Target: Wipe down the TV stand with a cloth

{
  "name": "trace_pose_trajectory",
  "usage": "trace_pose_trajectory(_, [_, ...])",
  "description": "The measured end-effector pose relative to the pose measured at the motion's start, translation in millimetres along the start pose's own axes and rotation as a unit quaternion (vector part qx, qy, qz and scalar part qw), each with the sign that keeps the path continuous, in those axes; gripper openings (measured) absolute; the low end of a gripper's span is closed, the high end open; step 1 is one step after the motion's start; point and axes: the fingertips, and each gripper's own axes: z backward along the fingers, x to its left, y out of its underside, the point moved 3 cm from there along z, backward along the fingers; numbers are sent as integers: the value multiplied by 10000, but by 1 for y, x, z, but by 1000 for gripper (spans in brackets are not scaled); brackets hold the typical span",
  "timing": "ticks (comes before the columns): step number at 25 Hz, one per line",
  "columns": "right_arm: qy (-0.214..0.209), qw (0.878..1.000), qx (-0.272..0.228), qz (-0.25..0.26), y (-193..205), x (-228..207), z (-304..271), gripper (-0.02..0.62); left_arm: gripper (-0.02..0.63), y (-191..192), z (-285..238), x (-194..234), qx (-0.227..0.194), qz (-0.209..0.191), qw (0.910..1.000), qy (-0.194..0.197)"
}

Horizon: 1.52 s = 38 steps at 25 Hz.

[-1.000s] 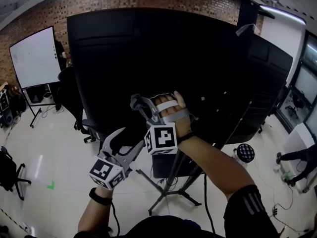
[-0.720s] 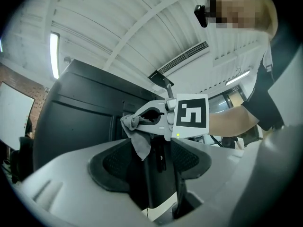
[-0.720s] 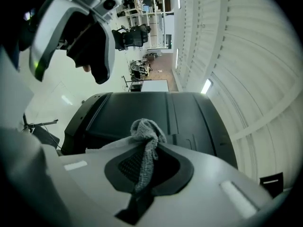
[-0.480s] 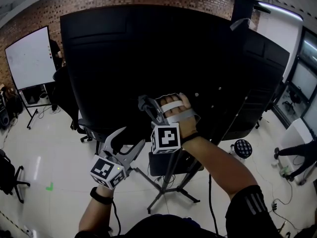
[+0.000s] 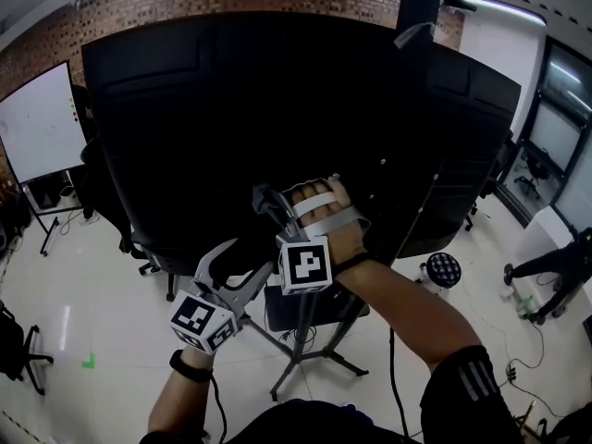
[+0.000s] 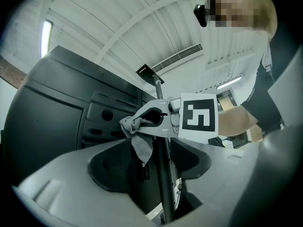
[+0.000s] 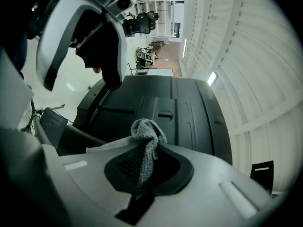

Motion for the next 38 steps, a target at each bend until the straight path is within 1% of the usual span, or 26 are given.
trace_pose_trajectory(2, [-52, 9996, -155, -212, 2, -3, 8, 20, 285, -2, -3, -2, -2, -5, 10000, -11])
trace_pose_trajectory(5, [7, 9945, -701, -784, -2, -17, 31, 20, 285, -5, -7, -5, -37, -44, 10000, -8])
trace_pose_trajectory(8, [208, 9861, -1192, -1135, -3, -34, 56, 20, 285, -12, -13, -12, -75, -92, 9999, 2])
trace_pose_trajectory(12, [535, 9725, -1522, -1681, 15, -61, 85, 20, 285, -22, -24, -24, -113, -176, 9998, 23])
trace_pose_trajectory(15, [782, 9676, -1515, -1860, 42, -81, 99, 20, 285, -31, -36, -33, -169, -281, 9994, 66])
trace_pose_trajectory(20, [961, 9661, -1437, -1917, 87, -99, 110, 20, 285, -48, -58, -46, -286, -399, 9988, 92])
trace_pose_trajectory(25, [1149, 9600, -1448, -2103, 127, -116, 121, 20, 285, -59, -77, -56, -320, -564, 9979, 0])
trace_pose_trajectory(29, [1199, 9561, -1539, -2185, 145, -123, 124, 20, 285, -61, -88, -62, -321, -624, 9975, -116])
trace_pose_trajectory(32, [1149, 9547, -1610, -2224, 149, -121, 117, 20, 285, -61, -95, -65, -295, -686, 9970, -217])
trace_pose_trajectory(38, [653, 9568, -1721, -2250, 145, -93, 87, 20, 282, -54, -100, -63, -193, -690, 9964, -456])
